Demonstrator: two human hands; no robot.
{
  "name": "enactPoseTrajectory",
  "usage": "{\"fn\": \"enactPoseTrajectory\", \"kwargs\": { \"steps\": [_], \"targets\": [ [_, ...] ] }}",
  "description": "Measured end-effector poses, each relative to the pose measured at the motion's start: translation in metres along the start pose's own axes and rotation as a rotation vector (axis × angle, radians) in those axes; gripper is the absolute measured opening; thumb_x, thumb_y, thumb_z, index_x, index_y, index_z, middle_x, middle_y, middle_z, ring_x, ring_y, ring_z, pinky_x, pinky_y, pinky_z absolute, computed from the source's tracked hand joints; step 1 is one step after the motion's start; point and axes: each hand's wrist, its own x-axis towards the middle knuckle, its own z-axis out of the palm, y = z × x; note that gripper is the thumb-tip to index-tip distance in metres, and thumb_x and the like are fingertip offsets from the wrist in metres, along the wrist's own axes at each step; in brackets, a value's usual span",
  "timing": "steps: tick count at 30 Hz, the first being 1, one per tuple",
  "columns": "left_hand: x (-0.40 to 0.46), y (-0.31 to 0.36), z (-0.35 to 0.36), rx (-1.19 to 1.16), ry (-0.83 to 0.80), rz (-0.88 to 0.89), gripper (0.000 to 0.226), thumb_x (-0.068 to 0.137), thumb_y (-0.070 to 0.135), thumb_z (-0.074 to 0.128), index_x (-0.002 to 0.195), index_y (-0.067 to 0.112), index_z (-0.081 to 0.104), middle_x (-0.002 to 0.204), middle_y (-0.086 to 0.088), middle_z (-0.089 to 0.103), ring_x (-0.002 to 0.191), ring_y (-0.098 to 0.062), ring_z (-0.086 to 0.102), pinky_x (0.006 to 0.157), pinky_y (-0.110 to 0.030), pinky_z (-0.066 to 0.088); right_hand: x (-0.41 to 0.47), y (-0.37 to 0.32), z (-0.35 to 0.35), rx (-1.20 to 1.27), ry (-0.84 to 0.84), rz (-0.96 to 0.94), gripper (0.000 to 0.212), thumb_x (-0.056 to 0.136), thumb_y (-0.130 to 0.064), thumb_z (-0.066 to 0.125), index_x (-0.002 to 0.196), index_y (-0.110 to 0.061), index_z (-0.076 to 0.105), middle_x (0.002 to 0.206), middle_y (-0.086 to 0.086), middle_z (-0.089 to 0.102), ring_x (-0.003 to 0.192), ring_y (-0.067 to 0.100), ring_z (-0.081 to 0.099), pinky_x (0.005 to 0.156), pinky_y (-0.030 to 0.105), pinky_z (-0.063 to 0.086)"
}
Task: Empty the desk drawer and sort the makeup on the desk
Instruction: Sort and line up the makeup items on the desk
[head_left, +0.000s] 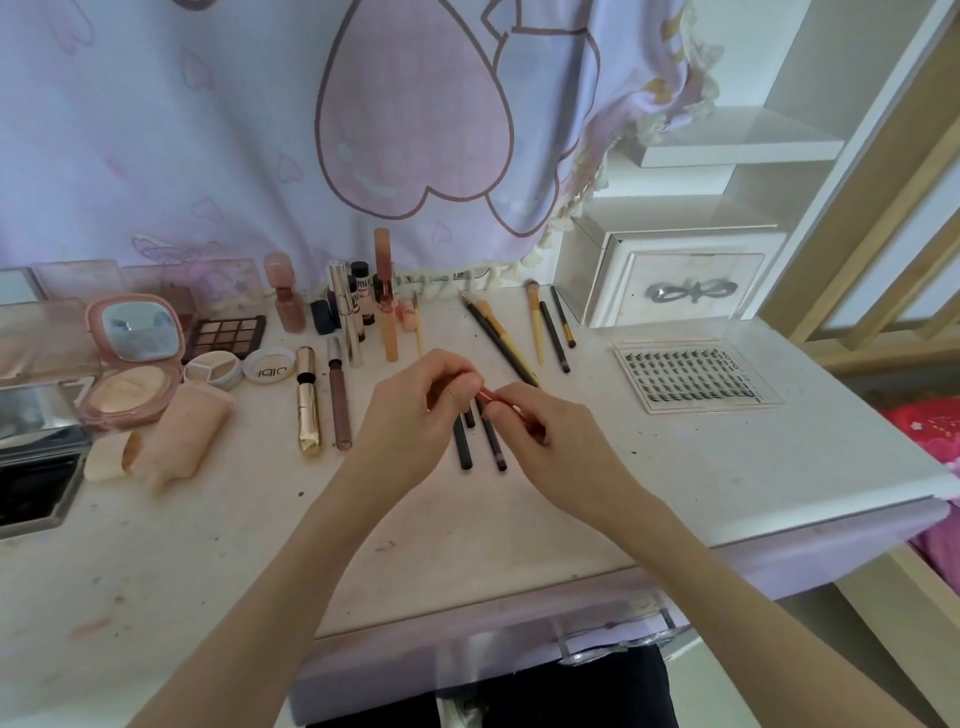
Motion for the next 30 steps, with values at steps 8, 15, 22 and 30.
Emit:
{"fn": "enactPoseTrajectory", "kwargs": {
  "steps": [8, 15, 22, 30],
  "targets": [
    [0.017, -0.002, 0.021, 0.033, -0.014, -0.085, 0.012, 0.094, 0.024, 0.049, 0.085, 0.023, 0.058, 0.075, 0.008, 0.058, 0.068, -0.003, 0.051, 0.059, -0.007, 0.037, 0.007, 0.016, 0.001, -0.084, 0.060, 0.093, 0.024, 0.096, -0.035, 0.045, 0.099, -0.021, 0.064, 0.057, -0.006, 0.048, 0.049, 0.008, 0.040, 0.052, 0.023, 0.034],
    [0.033, 0.000, 0.016, 0.046, 0.013, -0.116, 0.023, 0.095, 0.035, 0.045, 0.078, 0.026, 0.059, 0.064, 0.006, 0.050, 0.055, -0.003, 0.044, 0.052, -0.011, 0.035, 0.006, 0.019, -0.008, -0.088, -0.016, 0.177, 0.028, 0.096, -0.044, 0.042, 0.101, -0.020, 0.056, 0.063, -0.002, 0.052, 0.053, 0.011, 0.044, 0.054, 0.022, 0.036],
    [0.053, -0.011, 0.018, 0.431, -0.280, -0.247, 0.042, 0.098, 0.039, 0.036, 0.070, 0.016, 0.058, 0.062, 0.000, 0.045, 0.069, -0.020, 0.051, 0.059, -0.021, 0.039, 0.008, 0.036, -0.028, -0.134, -0.129, 0.378, 0.033, 0.096, -0.014, 0.041, 0.127, -0.010, 0.053, 0.112, 0.009, 0.056, 0.084, 0.015, 0.050, 0.073, 0.022, 0.041],
    [0.053, -0.020, 0.046, 0.746, -0.321, -0.173, 0.040, 0.093, 0.051, 0.038, 0.099, 0.022, 0.066, 0.091, -0.001, 0.041, 0.109, -0.028, 0.036, 0.081, -0.032, 0.025, 0.026, 0.036, -0.009, -0.127, 0.060, 0.479, 0.024, 0.093, -0.026, 0.054, 0.110, -0.012, 0.062, 0.107, 0.006, 0.065, 0.088, 0.013, 0.057, 0.073, 0.021, 0.043]
  ]
}}
